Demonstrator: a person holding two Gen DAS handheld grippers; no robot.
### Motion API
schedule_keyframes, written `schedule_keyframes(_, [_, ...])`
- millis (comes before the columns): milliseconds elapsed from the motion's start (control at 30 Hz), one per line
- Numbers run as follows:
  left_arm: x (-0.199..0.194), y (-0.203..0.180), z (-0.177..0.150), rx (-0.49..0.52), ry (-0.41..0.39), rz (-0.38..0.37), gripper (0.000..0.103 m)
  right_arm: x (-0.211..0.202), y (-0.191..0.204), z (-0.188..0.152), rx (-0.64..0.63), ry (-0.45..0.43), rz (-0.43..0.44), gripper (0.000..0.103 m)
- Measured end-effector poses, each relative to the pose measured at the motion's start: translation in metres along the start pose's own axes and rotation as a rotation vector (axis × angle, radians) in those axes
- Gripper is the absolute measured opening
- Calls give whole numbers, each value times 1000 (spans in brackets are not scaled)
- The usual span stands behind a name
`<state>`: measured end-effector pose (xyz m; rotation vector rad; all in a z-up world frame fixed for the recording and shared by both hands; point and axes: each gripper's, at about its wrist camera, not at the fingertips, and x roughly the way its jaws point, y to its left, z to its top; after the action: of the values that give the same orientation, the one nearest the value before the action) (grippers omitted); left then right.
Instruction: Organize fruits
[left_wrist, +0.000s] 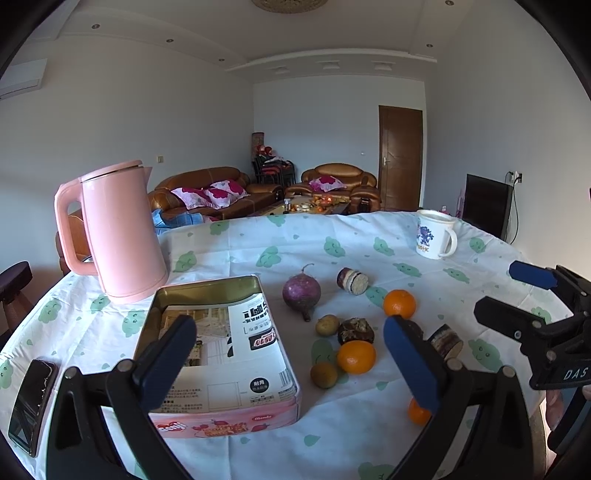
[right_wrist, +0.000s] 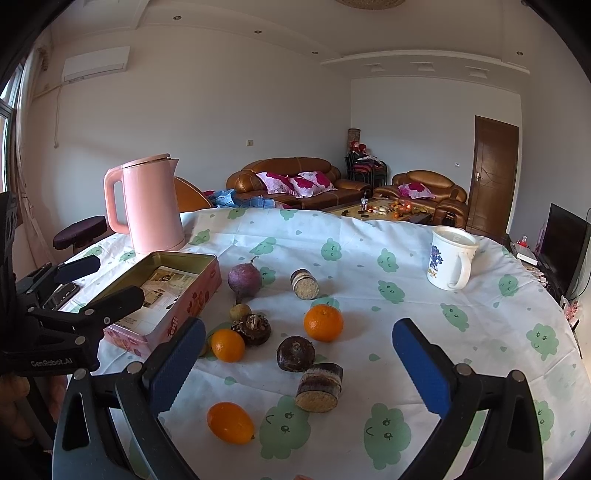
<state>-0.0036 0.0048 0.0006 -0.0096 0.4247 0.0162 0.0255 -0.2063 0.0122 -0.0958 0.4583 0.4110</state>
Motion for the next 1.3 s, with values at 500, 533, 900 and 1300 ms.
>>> schedule_keyframes(500, [0, 0, 0, 2, -1, 0, 103, 3, 3, -5, 0, 9, 4, 102])
schedule_keyframes(533, [0, 0, 0, 2, -1, 0, 103, 3, 2, -4, 0, 9, 4, 102])
schedule_keyframes(900, [0, 0, -1, 3, -1, 1, 103, 3, 2, -4, 0, 9, 4, 102])
schedule_keyframes(1300, [2, -3, -8, 19, 22, -15, 103, 8, -3, -11, 9, 25, -5, 102])
